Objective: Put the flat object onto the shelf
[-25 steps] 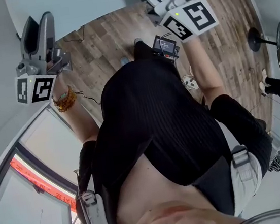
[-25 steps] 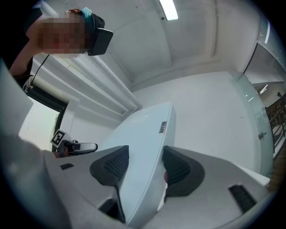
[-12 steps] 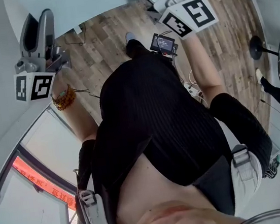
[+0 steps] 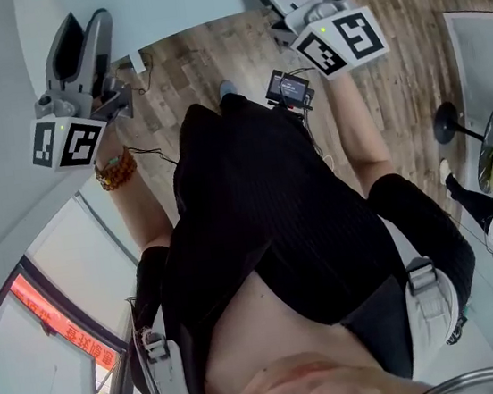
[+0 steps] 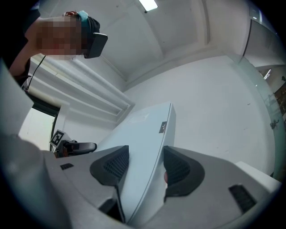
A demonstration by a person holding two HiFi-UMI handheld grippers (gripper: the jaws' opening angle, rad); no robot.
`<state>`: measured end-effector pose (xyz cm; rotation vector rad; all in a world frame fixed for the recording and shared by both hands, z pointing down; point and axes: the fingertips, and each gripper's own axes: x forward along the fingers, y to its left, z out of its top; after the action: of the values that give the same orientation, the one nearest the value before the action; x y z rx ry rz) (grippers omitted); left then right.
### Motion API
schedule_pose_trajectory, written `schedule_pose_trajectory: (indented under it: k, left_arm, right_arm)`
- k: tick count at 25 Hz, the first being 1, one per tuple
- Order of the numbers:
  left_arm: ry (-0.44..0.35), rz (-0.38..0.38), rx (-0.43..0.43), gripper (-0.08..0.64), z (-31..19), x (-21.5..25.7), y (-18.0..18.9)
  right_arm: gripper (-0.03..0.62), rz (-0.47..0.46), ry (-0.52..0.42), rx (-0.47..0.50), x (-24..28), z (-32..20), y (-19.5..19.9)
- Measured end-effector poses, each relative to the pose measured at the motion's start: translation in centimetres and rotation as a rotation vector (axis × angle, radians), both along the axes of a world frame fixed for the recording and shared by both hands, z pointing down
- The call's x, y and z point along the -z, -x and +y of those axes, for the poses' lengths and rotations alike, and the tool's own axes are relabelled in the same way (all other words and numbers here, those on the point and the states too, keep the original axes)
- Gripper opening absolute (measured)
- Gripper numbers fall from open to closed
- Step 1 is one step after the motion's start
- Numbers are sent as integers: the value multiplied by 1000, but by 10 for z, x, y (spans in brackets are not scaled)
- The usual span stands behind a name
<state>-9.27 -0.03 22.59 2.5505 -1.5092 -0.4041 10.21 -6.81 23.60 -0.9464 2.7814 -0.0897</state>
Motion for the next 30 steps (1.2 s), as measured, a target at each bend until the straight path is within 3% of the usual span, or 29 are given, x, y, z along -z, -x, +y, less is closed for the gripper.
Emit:
schedule_pose_trajectory:
  k: [3,11,21,30]
  left_arm:
    - [13,12,11,195,-31,-9,-1]
    - [4,32,-6,195,-36,-7,2]
    - [6,57,-62,195,-133,-17,42]
    - [78,70,-72,195,-171,-42,55]
  right_arm:
    - [232,2,20,3,-9,-33,0]
    - [232,18,7,-11,-2,-35,1]
    - [232,38,21,-67,-9,-121,37]
    - [232,46,80,-82,-34,-157,50]
